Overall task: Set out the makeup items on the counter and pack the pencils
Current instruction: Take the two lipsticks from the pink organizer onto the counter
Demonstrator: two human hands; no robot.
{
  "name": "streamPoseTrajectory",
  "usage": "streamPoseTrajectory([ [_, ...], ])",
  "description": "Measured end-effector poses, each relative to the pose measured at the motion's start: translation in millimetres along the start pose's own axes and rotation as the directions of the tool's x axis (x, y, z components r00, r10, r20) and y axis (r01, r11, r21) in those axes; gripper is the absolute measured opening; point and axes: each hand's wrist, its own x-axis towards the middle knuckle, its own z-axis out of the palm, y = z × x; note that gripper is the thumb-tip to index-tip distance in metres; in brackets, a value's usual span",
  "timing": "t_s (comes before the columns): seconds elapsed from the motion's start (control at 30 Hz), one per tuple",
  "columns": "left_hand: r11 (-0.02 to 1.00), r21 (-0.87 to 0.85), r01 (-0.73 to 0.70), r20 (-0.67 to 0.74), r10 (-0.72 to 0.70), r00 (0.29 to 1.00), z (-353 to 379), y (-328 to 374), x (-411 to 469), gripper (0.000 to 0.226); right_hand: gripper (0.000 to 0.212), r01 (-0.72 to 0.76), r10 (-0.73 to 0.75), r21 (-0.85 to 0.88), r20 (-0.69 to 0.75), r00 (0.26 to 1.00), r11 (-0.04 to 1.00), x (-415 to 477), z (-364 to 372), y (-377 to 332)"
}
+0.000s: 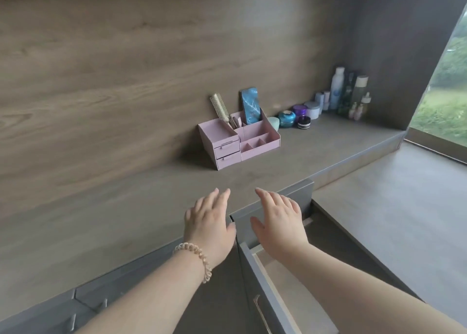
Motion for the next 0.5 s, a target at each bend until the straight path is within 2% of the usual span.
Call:
streamPoseTrajectory([
  [0.2, 0.995, 0.074, 0.065, 0.02, -0.067, 0.998, 40, -9, 64, 0.07, 0.061, 0.208, -0.196, -0.111, 0.111, 0.974, 0.972, 86, 38, 27],
  [0.3, 0.992, 0.095, 0.083, 0.009, -0.085, 0.996, 58, -18, 99, 0.072, 0.064, 0.255, -0.23, -0.135, 0.175, 0.957, 0.957, 120, 65, 33],
  [0.5, 0.988, 0.126, 0.089, -0.106, -0.076, 0.991, 71, -47, 154, 0.08, 0.067, 0.324, -0.273, -0.195, 0.247, 0.93, 0.926, 164, 97, 38],
])
